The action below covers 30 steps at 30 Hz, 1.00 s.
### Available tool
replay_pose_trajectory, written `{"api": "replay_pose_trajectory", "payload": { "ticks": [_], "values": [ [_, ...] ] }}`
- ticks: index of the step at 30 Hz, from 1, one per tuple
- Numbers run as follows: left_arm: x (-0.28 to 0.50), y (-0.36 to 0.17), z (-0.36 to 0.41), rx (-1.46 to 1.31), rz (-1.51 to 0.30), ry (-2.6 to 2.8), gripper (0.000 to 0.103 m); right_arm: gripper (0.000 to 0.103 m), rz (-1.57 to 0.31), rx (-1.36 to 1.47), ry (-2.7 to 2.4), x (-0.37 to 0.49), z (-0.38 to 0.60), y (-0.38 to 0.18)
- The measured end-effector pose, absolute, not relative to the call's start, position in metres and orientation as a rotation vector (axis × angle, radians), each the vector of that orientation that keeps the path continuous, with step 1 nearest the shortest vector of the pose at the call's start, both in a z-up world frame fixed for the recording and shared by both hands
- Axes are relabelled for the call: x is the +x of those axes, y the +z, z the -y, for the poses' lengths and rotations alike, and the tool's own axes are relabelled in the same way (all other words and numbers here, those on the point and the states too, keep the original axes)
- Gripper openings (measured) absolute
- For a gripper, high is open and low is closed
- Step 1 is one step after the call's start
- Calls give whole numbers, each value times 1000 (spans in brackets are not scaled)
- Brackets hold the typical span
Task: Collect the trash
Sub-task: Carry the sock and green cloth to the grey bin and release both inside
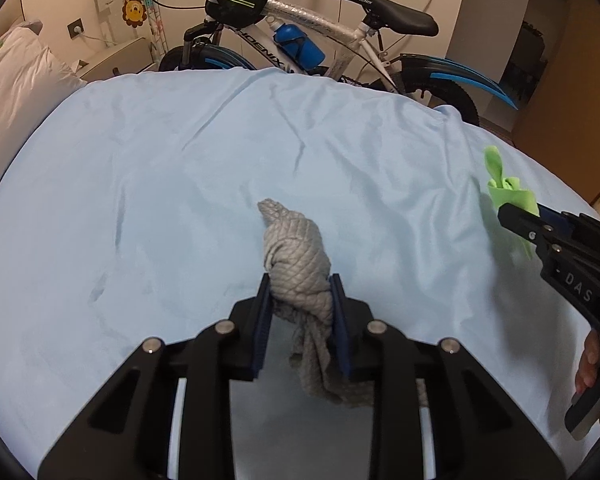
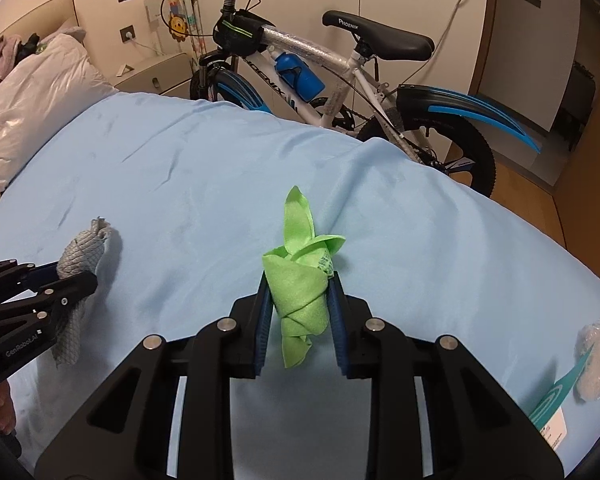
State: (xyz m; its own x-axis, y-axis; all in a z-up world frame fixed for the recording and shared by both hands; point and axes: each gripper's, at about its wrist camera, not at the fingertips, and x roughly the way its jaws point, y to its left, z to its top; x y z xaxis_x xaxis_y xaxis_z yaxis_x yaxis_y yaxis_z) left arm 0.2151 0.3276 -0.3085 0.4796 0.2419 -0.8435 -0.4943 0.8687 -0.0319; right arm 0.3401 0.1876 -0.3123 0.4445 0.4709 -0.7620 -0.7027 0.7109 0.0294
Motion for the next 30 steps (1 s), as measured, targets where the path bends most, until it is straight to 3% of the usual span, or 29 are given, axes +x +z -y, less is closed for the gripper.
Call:
{"api": "replay_pose_trajectory", "payload": {
  "ticks": [15,30],
  "values": [
    [152,-255,-288,-260,-954,417,28,25,-837,-299,780,266,-161,-266],
    [24,-180,-238,-241,-901,434,28,25,-750,-337,871,137,-123,-188]
  ]
}}
